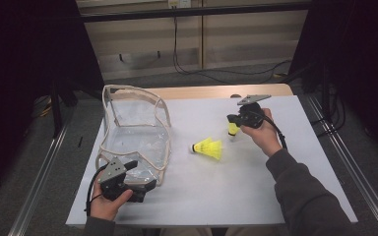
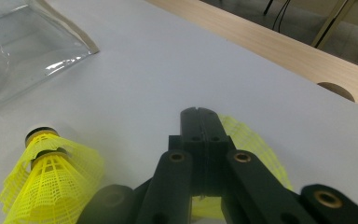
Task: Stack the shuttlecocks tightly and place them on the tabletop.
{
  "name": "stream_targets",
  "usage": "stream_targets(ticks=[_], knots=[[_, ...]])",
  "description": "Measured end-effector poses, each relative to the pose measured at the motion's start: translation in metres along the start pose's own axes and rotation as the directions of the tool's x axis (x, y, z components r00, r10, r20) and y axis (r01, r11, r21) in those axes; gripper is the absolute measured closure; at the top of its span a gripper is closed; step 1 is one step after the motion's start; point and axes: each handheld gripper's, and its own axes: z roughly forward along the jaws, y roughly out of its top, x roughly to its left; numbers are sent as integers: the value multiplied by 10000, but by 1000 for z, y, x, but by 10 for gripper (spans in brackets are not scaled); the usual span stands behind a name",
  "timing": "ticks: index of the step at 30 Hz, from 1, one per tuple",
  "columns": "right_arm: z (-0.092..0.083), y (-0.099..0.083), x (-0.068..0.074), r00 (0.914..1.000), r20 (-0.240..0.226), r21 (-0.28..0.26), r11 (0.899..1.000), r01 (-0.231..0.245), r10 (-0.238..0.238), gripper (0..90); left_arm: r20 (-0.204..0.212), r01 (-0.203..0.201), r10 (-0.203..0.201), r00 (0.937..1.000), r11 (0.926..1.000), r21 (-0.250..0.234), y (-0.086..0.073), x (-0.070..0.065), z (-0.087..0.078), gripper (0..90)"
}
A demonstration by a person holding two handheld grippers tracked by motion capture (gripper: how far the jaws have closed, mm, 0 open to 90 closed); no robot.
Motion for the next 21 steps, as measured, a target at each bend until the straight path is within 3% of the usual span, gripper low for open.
stream_targets(ticks=[21], knots=[[-32, -18, 16, 9985, -353, -200, 9990, 400, -407, 900, -105, -6, 6, 9999, 10000, 16, 0, 0, 1, 34]])
